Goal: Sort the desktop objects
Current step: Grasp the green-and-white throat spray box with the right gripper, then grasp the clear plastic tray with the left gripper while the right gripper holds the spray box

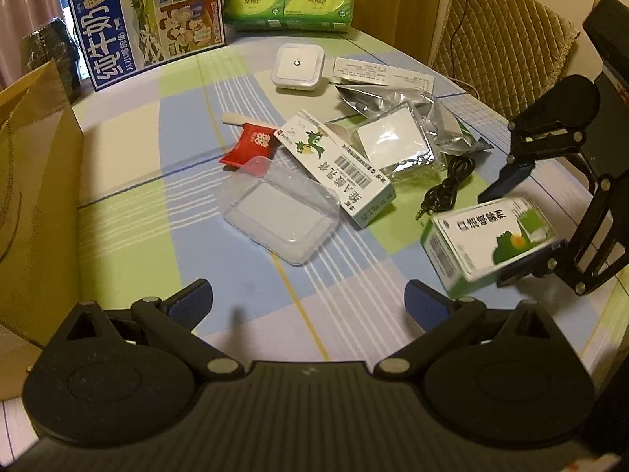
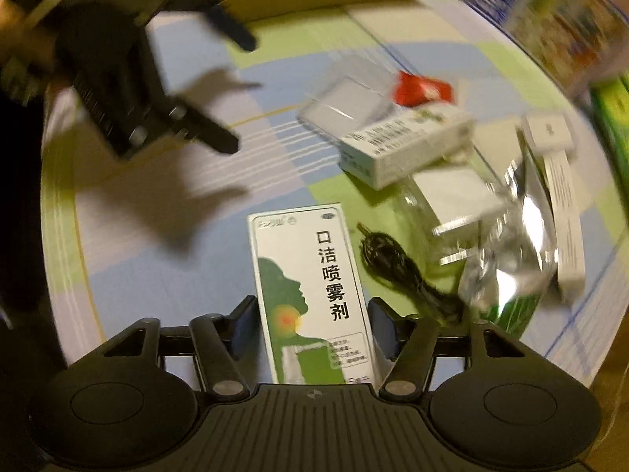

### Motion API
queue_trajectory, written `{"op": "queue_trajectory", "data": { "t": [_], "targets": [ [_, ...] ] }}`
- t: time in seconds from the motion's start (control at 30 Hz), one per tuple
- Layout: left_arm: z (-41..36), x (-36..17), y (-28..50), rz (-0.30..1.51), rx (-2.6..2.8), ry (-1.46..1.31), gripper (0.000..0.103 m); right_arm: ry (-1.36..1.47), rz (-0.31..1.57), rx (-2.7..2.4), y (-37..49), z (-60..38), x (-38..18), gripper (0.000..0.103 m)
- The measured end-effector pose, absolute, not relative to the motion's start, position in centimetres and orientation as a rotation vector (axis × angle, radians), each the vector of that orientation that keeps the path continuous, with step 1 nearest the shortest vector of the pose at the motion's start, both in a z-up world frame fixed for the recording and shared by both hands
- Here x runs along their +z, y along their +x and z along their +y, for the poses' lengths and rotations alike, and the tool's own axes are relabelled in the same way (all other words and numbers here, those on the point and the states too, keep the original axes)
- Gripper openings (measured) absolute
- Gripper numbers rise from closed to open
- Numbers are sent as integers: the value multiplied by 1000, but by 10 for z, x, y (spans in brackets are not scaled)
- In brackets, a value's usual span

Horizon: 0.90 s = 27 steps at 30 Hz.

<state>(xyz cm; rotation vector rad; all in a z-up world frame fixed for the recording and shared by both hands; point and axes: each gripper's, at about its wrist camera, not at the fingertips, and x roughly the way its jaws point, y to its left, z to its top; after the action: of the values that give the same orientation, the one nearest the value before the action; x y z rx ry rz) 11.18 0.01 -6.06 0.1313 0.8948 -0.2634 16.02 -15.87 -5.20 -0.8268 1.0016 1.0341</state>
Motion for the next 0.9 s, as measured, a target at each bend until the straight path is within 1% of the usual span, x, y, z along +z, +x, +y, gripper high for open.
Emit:
{"op": "queue_trajectory", "data": {
  "t": [0.17,0.37,0.53,0.63,0.9],
  "targets": [
    [-1,-62,114,899,-268,129,102,-679,1058,959,165,-162,-50,55],
    [1,-66,121,907,-249,111,102,-618,1054,925,158,-169,-53,53],
    [5,-64,132,893,-214,84,101,-573,1029,884,153,-178,-48,53],
    [5,-62,139,887,-203,66,97,-527,1013,845,154,-179,-40,53],
    [3,-54,158,864,-155,13,96,-376,948,680,166,-177,-12,52]
  ]
}}
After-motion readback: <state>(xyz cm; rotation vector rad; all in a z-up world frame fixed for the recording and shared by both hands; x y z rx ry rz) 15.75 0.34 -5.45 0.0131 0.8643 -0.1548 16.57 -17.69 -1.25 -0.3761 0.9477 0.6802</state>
